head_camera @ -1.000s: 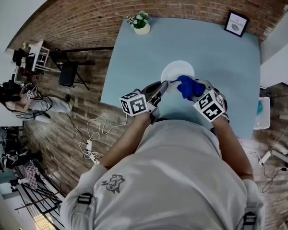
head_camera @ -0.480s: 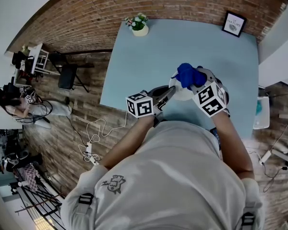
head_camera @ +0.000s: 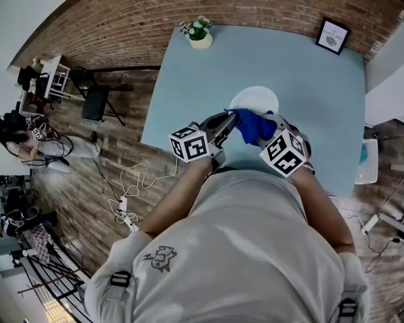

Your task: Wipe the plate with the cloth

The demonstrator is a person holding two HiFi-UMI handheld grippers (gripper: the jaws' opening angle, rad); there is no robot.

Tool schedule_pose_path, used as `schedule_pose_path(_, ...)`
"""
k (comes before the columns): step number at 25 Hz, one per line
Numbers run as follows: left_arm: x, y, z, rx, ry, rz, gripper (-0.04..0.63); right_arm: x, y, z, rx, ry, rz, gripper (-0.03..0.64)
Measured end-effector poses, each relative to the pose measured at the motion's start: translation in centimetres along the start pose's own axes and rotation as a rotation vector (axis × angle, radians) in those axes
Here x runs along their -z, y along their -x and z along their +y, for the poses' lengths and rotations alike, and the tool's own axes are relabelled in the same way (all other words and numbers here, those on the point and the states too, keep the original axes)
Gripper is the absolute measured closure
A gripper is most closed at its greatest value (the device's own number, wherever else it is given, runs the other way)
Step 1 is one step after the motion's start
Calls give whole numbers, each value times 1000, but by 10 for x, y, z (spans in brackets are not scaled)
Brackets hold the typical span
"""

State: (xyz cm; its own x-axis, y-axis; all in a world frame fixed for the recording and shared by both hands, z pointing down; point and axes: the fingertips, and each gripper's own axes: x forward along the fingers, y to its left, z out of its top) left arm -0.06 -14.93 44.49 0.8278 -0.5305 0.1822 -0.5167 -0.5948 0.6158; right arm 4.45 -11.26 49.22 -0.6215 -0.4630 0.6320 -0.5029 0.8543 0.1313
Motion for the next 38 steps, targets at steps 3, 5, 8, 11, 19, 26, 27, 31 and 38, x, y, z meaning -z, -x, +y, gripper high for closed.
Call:
schedule_pose_path(3, -6, 6, 5, -14, -16, 1, 575, 17, -1, -8, 7, -60, 33, 489)
schedule_pose_path(5, -6, 9, 7, -19, -22, 6, 575, 25, 2, -20, 34, -89, 53, 489)
schedule_pose_path(8, -2, 9, 5, -12, -52, 36, 575, 34, 11, -45, 89, -125, 64, 489)
schedule_pose_path(11, 6, 4, -3, 6, -87, 78, 575, 28, 24, -72, 159, -129, 52, 489)
schedule_pose_path(19, 14, -12, -20, 53, -109, 114, 572, -23, 34, -74, 225, 7, -8, 489)
schedule_pose_path(26, -14, -8, -23, 51, -129, 48, 574, -37, 18, -27, 139, 79, -10, 489)
schedule_pose_path(27, -21, -6, -22, 51, -130, 32, 574, -34, 16, -22, 126, 82, -2, 489)
schedule_pose_path(31, -41, 2, -23, 38, -194, 8, 574, -14, 12, -16, 96, 60, 47, 489)
schedule_pose_path(38, -62, 14, -32, -8, -455, 1, 578, 22, 35, -56, 157, -42, 85, 489)
